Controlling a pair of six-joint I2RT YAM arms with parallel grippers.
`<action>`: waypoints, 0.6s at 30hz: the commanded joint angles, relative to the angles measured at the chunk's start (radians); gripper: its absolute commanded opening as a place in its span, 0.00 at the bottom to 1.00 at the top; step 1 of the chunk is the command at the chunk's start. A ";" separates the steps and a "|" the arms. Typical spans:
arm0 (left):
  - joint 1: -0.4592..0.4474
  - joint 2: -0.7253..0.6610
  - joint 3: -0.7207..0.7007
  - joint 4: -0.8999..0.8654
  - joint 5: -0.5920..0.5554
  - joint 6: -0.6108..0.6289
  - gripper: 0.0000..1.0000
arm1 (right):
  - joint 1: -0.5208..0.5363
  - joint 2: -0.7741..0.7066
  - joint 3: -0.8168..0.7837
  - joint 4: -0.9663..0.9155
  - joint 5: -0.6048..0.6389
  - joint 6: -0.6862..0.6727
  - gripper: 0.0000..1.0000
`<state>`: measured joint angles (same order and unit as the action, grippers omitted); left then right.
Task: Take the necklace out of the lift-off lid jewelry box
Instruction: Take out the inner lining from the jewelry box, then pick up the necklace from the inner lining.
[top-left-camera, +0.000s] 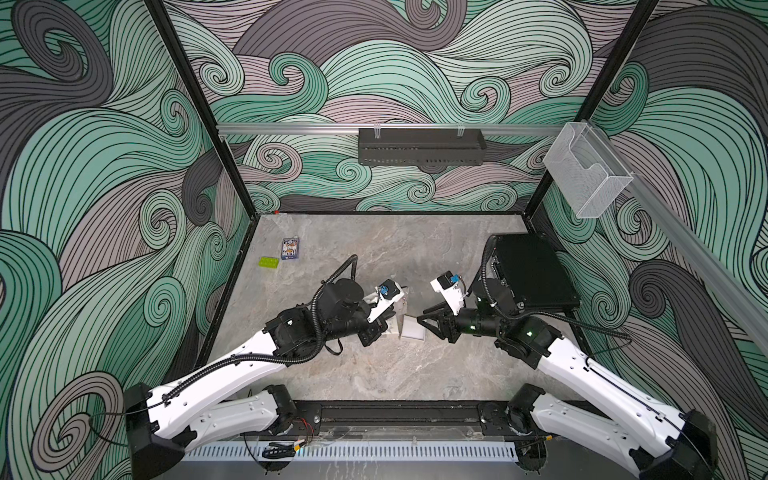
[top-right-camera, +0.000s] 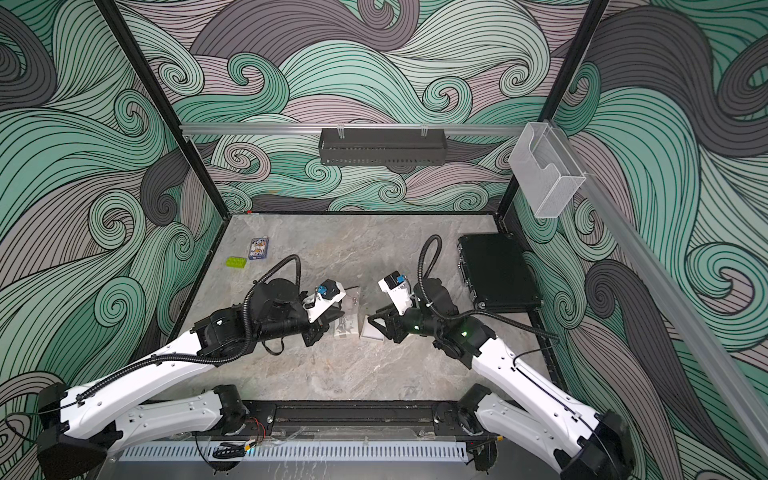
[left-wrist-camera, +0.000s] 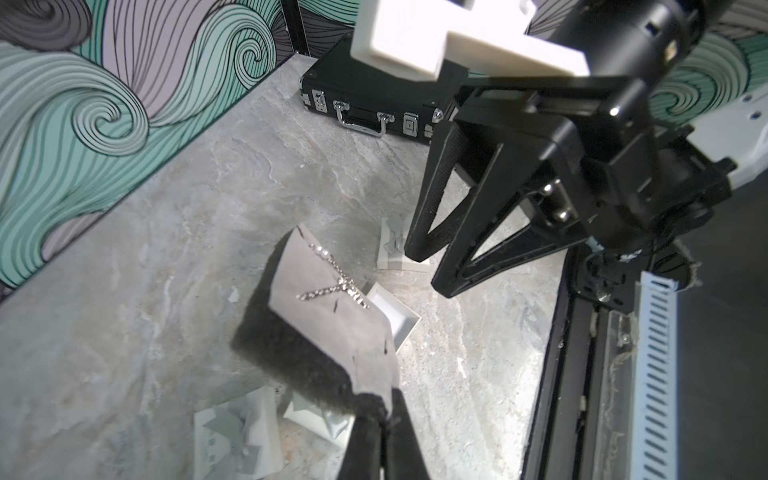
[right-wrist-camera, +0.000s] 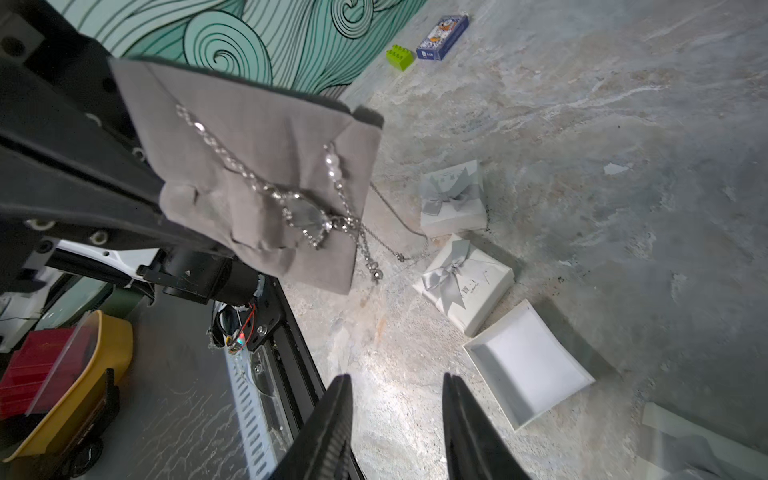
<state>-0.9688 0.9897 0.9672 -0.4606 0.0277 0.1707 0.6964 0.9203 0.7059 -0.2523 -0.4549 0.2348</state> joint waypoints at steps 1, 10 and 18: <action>-0.064 0.008 0.058 -0.085 -0.177 0.145 0.00 | -0.003 -0.014 -0.009 0.077 -0.045 -0.034 0.41; -0.204 0.067 0.127 -0.153 -0.504 0.271 0.00 | -0.002 0.005 -0.017 0.148 -0.070 -0.079 0.47; -0.250 0.026 0.107 -0.094 -0.527 0.317 0.00 | -0.003 0.015 -0.026 0.211 -0.137 -0.079 0.48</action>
<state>-1.2045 1.0382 1.0637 -0.5766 -0.4519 0.4530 0.6964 0.9306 0.6914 -0.0994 -0.5488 0.1684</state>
